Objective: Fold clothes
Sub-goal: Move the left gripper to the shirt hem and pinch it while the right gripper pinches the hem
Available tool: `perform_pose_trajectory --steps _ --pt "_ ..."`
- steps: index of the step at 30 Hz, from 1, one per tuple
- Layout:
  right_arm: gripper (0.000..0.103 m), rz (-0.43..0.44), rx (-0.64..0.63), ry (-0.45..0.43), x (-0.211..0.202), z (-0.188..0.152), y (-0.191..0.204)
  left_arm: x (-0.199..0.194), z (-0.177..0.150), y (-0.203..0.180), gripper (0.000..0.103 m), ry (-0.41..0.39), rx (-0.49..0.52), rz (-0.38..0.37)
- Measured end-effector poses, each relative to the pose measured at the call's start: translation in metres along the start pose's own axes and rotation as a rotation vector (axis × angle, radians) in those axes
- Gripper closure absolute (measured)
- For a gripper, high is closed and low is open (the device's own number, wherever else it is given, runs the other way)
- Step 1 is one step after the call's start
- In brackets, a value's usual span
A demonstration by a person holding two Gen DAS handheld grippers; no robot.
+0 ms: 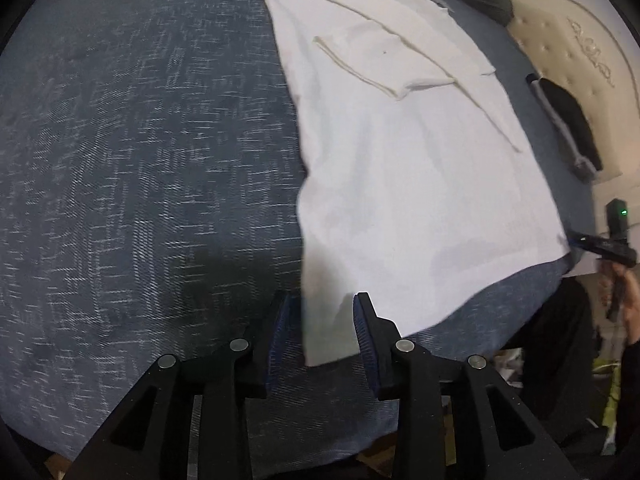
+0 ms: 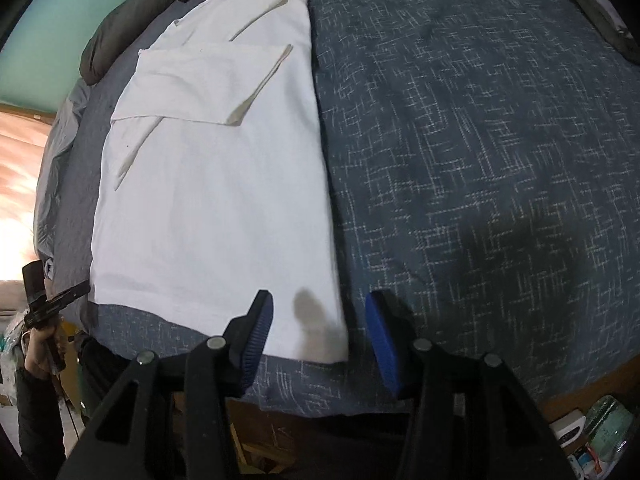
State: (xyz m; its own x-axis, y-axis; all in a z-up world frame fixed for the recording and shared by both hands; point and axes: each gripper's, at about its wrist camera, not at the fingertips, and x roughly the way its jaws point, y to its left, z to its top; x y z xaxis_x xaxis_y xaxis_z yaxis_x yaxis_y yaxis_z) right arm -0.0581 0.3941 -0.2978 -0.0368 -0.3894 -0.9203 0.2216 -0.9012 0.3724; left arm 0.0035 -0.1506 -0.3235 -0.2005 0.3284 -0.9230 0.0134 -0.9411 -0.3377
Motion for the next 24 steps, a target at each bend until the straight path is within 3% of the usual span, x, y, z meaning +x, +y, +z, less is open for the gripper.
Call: perform_pose_trajectory --steps 15,18,24 --pt "0.054 0.035 0.036 0.02 0.009 -0.003 -0.005 0.01 -0.012 -0.01 0.07 0.019 -0.01 -0.043" --pt "0.054 0.042 0.031 0.027 0.011 -0.003 -0.003 0.012 -0.013 -0.018 0.083 0.019 0.015 -0.056" --pt "0.054 0.058 0.046 0.03 0.014 -0.004 -0.006 0.012 -0.011 -0.013 0.085 0.015 0.001 -0.062"
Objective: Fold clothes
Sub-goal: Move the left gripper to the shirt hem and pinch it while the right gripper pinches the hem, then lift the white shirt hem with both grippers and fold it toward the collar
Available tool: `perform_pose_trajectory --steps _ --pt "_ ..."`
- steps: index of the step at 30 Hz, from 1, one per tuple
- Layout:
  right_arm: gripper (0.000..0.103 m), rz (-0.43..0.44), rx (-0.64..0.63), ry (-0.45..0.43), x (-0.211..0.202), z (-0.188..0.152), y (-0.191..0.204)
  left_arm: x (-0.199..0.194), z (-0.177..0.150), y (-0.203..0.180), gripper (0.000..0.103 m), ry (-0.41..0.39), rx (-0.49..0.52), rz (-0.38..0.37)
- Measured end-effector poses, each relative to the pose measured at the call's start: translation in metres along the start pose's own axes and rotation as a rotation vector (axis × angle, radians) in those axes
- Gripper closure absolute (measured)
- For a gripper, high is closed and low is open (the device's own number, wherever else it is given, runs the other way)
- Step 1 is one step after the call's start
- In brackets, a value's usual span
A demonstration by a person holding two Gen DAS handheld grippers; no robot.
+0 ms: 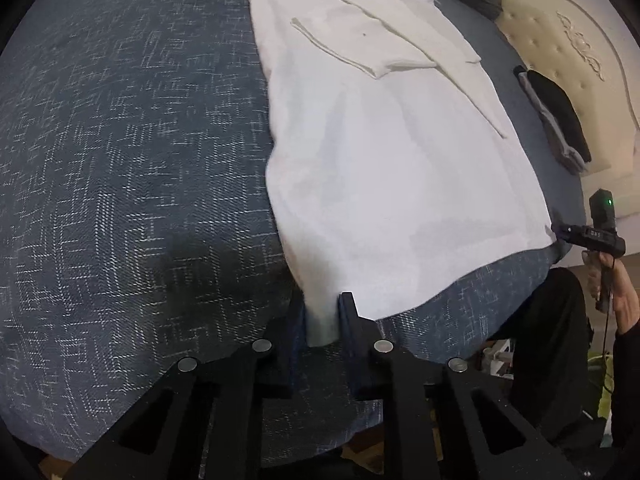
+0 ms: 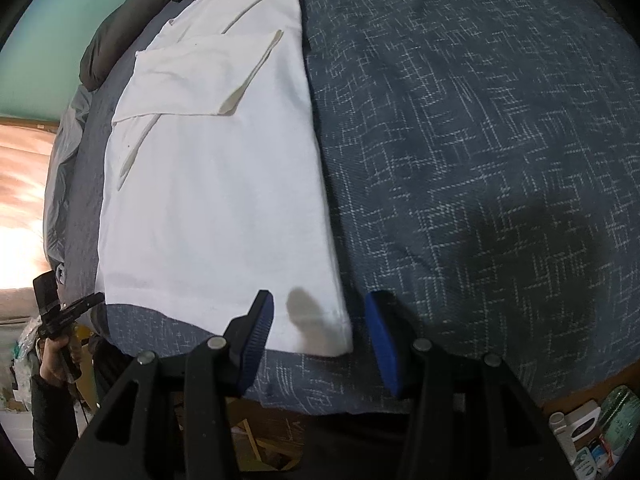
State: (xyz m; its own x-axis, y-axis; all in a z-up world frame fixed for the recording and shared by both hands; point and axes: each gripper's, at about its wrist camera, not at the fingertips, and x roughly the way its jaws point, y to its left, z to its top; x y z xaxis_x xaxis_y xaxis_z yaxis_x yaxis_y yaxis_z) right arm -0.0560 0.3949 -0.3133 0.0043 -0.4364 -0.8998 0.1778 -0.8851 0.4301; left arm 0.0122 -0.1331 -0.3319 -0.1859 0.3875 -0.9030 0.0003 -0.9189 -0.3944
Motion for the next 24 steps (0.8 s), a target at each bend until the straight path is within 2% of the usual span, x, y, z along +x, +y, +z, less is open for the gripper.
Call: perform_pose_trajectory --steps 8,10,11,12,14,22,24 --pt "0.055 0.0 -0.008 -0.001 0.004 -0.001 0.002 -0.004 0.0 0.007 0.085 -0.013 -0.022 0.0" --pt "0.064 -0.003 -0.017 -0.005 0.004 -0.001 0.004 -0.002 0.0 0.005 0.085 -0.012 -0.013 0.007" --pt "0.076 -0.006 -0.025 -0.006 0.005 -0.002 0.006 0.0 0.001 0.002 0.085 -0.015 -0.006 0.014" --pt "0.085 -0.014 -0.037 -0.007 0.005 -0.003 0.008 0.002 0.002 -0.001 0.088 -0.017 0.001 0.021" --pt "0.095 -0.021 -0.062 -0.014 0.004 -0.004 0.012 0.002 0.005 -0.006 0.095 -0.032 0.014 0.035" --pt "0.098 0.044 -0.129 -0.1 -0.022 -0.01 0.038 -0.023 0.012 -0.024 0.099 -0.096 0.079 0.065" --pt "0.098 0.063 -0.145 -0.128 -0.034 -0.002 0.037 -0.034 0.012 -0.03 0.1 -0.116 0.102 0.069"
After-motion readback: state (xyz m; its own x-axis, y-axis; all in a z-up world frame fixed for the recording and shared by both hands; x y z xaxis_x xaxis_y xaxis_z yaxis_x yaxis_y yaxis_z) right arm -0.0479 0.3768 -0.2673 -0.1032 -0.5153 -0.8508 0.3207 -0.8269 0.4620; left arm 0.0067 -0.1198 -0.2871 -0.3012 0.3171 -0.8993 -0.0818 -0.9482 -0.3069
